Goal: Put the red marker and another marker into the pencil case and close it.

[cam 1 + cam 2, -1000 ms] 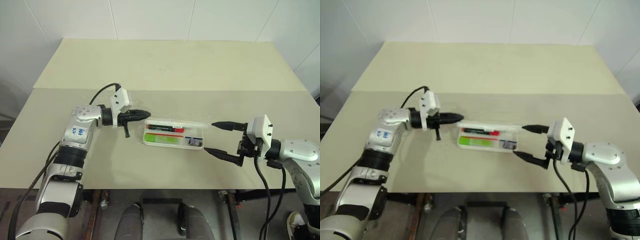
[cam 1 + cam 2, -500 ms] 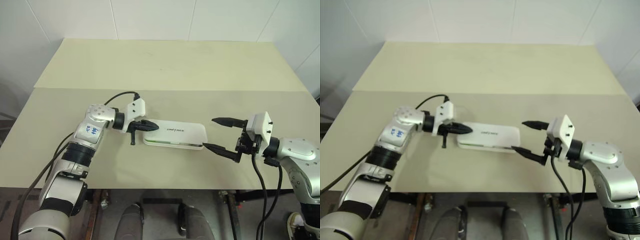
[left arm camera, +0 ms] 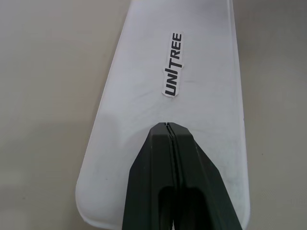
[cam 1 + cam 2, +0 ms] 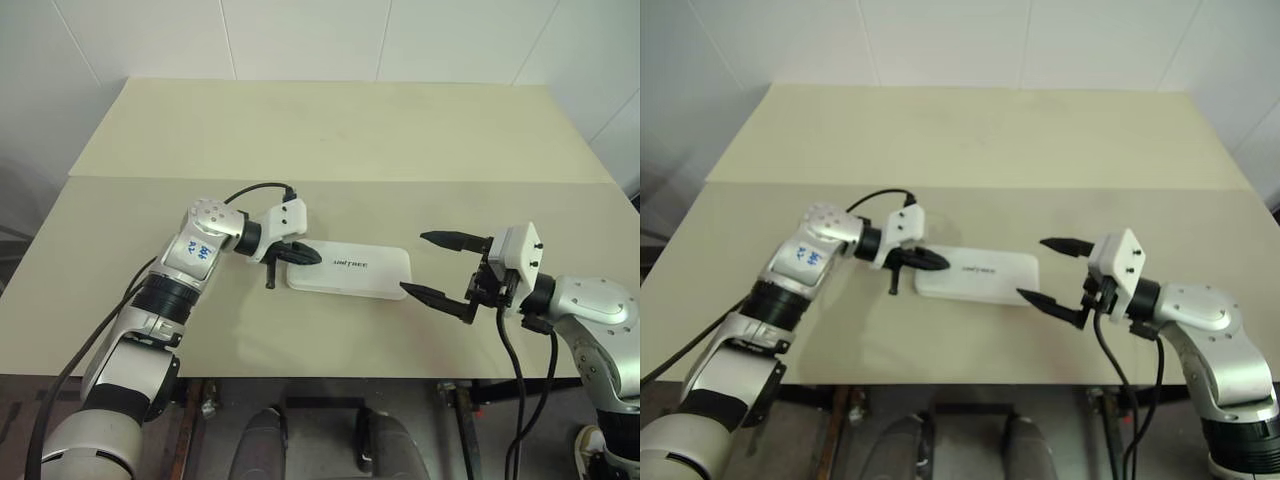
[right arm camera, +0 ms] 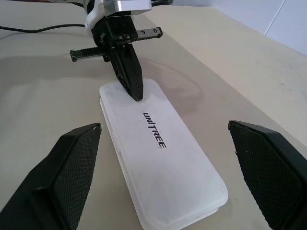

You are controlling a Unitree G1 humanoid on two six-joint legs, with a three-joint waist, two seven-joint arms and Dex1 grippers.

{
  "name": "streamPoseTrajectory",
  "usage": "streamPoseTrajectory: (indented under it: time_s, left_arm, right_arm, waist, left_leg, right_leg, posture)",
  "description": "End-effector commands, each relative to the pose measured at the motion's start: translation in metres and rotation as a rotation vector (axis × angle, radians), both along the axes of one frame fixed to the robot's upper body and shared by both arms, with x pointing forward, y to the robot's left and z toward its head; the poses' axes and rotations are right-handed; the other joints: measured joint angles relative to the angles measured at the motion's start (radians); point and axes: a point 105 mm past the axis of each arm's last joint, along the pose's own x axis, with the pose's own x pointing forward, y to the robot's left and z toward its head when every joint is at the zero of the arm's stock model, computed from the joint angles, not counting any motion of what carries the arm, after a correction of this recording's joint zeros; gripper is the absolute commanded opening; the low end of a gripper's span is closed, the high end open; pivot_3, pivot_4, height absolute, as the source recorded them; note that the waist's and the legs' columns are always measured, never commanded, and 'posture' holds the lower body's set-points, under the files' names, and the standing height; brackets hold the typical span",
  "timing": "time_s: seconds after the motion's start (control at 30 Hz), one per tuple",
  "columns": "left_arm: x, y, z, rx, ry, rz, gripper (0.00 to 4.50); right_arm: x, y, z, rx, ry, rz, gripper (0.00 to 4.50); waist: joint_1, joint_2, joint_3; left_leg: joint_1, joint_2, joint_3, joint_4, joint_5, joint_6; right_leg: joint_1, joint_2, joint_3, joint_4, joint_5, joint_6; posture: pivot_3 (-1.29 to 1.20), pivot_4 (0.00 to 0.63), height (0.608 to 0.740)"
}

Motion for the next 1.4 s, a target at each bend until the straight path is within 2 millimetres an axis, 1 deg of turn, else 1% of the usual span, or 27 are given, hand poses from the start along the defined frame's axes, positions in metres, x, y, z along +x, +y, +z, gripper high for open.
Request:
streamPoseTrajectory:
  time_s: [0.03,0.27,0.3,0.33,0.37,0.43,0.5,0.6,0.7,0.73,0.8,0.87,0.9,0.93,0.97,1.1,1.13,1.17,1.23,1.4]
  left_arm:
    - [-0.006,-0.003,-0.016,0.076,0.049,-0.011,0.03]
    - [-0.014,-0.019,-0.018,0.082,0.066,-0.05,0.03]
    - [-0.014,-0.02,-0.017,0.078,0.065,-0.05,0.03]
    - [-0.015,-0.02,-0.017,0.069,0.065,-0.048,0.03]
    - [-0.015,-0.02,-0.013,0.041,0.067,-0.044,0.03]
    - [-0.018,-0.018,-0.006,-0.006,0.071,-0.052,0.03]
    - [-0.017,-0.013,0.003,-0.058,0.064,-0.023,0.03]
    - [-0.015,0.003,0.021,-0.129,-0.008,0.026,0.03]
    - [-0.018,0.013,0.029,-0.172,-0.034,0.042,0.03]
    - [-0.019,0.015,0.031,-0.185,-0.035,0.053,0.4]
    - [-0.022,0.025,0.036,-0.22,-0.073,0.075,0.94]
    - [-0.029,0.055,0.04,-0.298,-0.14,0.159,1.59]
    - [-0.032,0.064,0.043,-0.328,-0.17,0.187,1.98]
    - [-0.035,0.069,0.044,-0.348,-0.191,0.203,2.24]
    - [-0.039,0.071,0.045,-0.371,-0.201,0.208,2.6]
    - [-0.058,0.074,0.045,-0.431,-0.227,0.206,4.01]
    - [-0.062,0.074,0.045,-0.449,-0.236,0.211,4.28]
    - [-0.065,0.074,0.045,-0.46,-0.24,0.215,4.47]
    - [-0.07,0.075,0.042,-0.458,-0.229,0.226,4.47]
    - [-0.08,0.078,0.039,-0.479,-0.234,0.255,4.47]
  right_arm:
    - [-0.005,0.007,0.01,0.019,-0.046,0.018,4.5]
    - [-0.005,0.012,0.008,0.035,-0.047,0.018,4.5]
    - [-0.005,0.012,0.008,0.035,-0.047,0.018,4.5]
    - [-0.005,0.013,0.008,0.039,-0.047,0.017,4.5]
    - [-0.005,0.014,0.008,0.042,-0.046,0.017,4.5]
    - [-0.006,0.015,0.006,0.045,-0.042,0.017,4.5]
    - [-0.007,0.015,0.005,0.045,-0.035,0.018,4.5]
    - [-0.006,0.012,0.002,0.038,-0.024,0.014,4.5]
    - [-0.005,0.009,0.001,0.034,-0.019,0.01,4.5]
    - [-0.005,0.007,0.0,0.034,-0.018,0.008,4.5]
    - [-0.003,0.003,-0.001,0.031,-0.01,0.001,4.5]
    - [0.001,-0.001,-0.002,0.032,-0.007,-0.008,4.5]
    - [0.002,-0.002,-0.001,0.035,-0.007,-0.009,4.5]
    - [0.003,-0.003,-0.001,0.037,-0.007,-0.01,4.5]
    - [0.004,-0.004,-0.001,0.038,-0.007,-0.011,4.5]
    - [0.01,-0.009,0.001,0.052,-0.008,-0.016,4.5]
    - [0.011,-0.009,0.001,0.051,-0.009,-0.011,4.5]
    - [0.012,-0.009,0.001,0.05,-0.01,-0.008,4.5]
    - [0.014,-0.008,0.002,0.051,-0.01,0.002,4.5]
    - [0.019,-0.003,0.003,0.048,-0.006,0.041,4.5]
  waist:
    - [0.0,0.0,0.0]
    - [0.001,0.0,0.0]
    - [0.001,0.0,0.0]
    - [0.001,0.0,0.0]
    - [0.001,0.0,0.0]
    - [0.0,0.0,0.0]
    - [-0.002,0.0,0.0]
    - [-0.006,0.0,0.0]
    - [-0.004,0.0,0.0]
    - [-0.003,0.0,0.0]
    - [-0.003,0.0,0.0]
    - [-0.005,0.0,0.0]
    - [-0.013,0.0,0.0]
    - [-0.017,0.0,0.0]
    - [-0.019,0.0,0.0]
    - [-0.018,0.0,0.0]
    - [-0.02,0.0,0.0]
    - [-0.024,0.0,0.0]
    - [-0.025,0.0,0.0]
    - [-0.027,0.0,0.0]
  left_leg:
    - [0.0,0.0,0.0,0.0,0.0,0.0]
    - [0.0,0.0,0.0,0.002,-0.001,0.001]
    - [0.0,0.0,0.0,0.003,-0.001,0.001]
    - [0.0,0.0,0.0,0.003,-0.001,0.001]
    - [0.0,0.0,0.0,0.003,-0.001,0.001]
    - [0.0,0.0,0.0,0.003,-0.001,0.001]
    - [0.0,0.0,0.0,0.002,-0.001,0.001]
    - [0.0,0.0,0.0,0.002,-0.001,0.001]
    - [0.0,0.0,-0.001,0.002,-0.001,0.001]
    - [0.0,0.0,-0.001,0.002,-0.001,0.001]
    - [0.0,0.0,-0.001,0.003,-0.001,0.001]
    - [0.0,0.0,-0.001,0.003,-0.001,0.001]
    - [0.0,0.0,0.0,0.002,-0.001,0.001]
    - [0.0,0.001,0.0,0.001,-0.001,0.001]
    - [0.0,0.001,0.0,0.001,-0.001,0.001]
    - [0.0,0.001,-0.001,0.001,-0.001,0.001]
    - [0.0,0.001,0.0,0.002,-0.001,0.001]
    - [0.0,0.001,0.0,0.002,-0.001,0.0]
    - [0.0,0.001,0.0,0.002,-0.003,-0.003]
    - [0.0,0.001,0.0,0.001,-0.004,-0.003]
  right_leg:
    - [0.0,0.0,0.0,0.0,0.0,0.0]
    - [0.002,0.0,0.0,-0.001,-0.001,-0.002]
    - [0.002,0.0,0.0,-0.001,-0.002,-0.004]
    - [0.002,0.0,0.0,-0.001,-0.006,-0.011]
    - [0.002,0.0,0.0,-0.001,-0.006,-0.011]
    - [0.002,0.0,0.0,-0.001,-0.006,-0.011]
    - [0.002,0.0,0.0,0.0,-0.006,-0.011]
    - [0.0,0.0,0.0,0.001,-0.006,-0.011]
    - [-0.001,0.0,0.0,0.004,-0.005,-0.01]
    - [-0.001,0.0,0.0,0.004,-0.006,-0.01]
    - [-0.001,0.0,0.0,0.004,-0.006,-0.011]
    - [0.0,0.0,0.0,0.003,-0.006,-0.011]
    - [0.0,0.0,0.0,0.003,-0.006,-0.011]
    - [0.0,0.0,0.001,0.003,-0.006,-0.011]
    - [0.0,0.0,0.001,0.004,-0.006,-0.01]
    - [-0.001,0.0,0.0,0.005,-0.005,-0.009]
    - [0.0,0.0,0.0,0.004,-0.006,-0.01]
    - [0.001,0.0,0.001,0.003,-0.006,-0.011]
    - [0.001,0.0,0.001,0.002,-0.006,-0.012]
    - [0.0,0.0,0.001,0.002,-0.006,-0.012]
  posture:
    - [0.0,0.15,0.74]
    - [0.0,0.15,0.74]
    - [0.0,0.15,0.74]
    - [0.0,0.15,0.74]
    - [0.0,0.15,0.74]
    - [0.0,0.15,0.74]
    - [0.0,0.15,0.74]
    - [0.0,0.15,0.74]
    - [0.0,0.15,0.74]
    - [0.0,0.15,0.74]
    - [0.0,0.15,0.74]
    - [0.0,0.15,0.74]
    - [0.0,0.15,0.74]
    - [0.0,0.15,0.74]
    - [0.0,0.15,0.74]
    - [0.0,0.15,0.74]
    - [0.0,0.15,0.74]
    - [0.0,0.15,0.74]
    - [0.0,0.15,0.74]
    - [0.0,0.15,0.74]
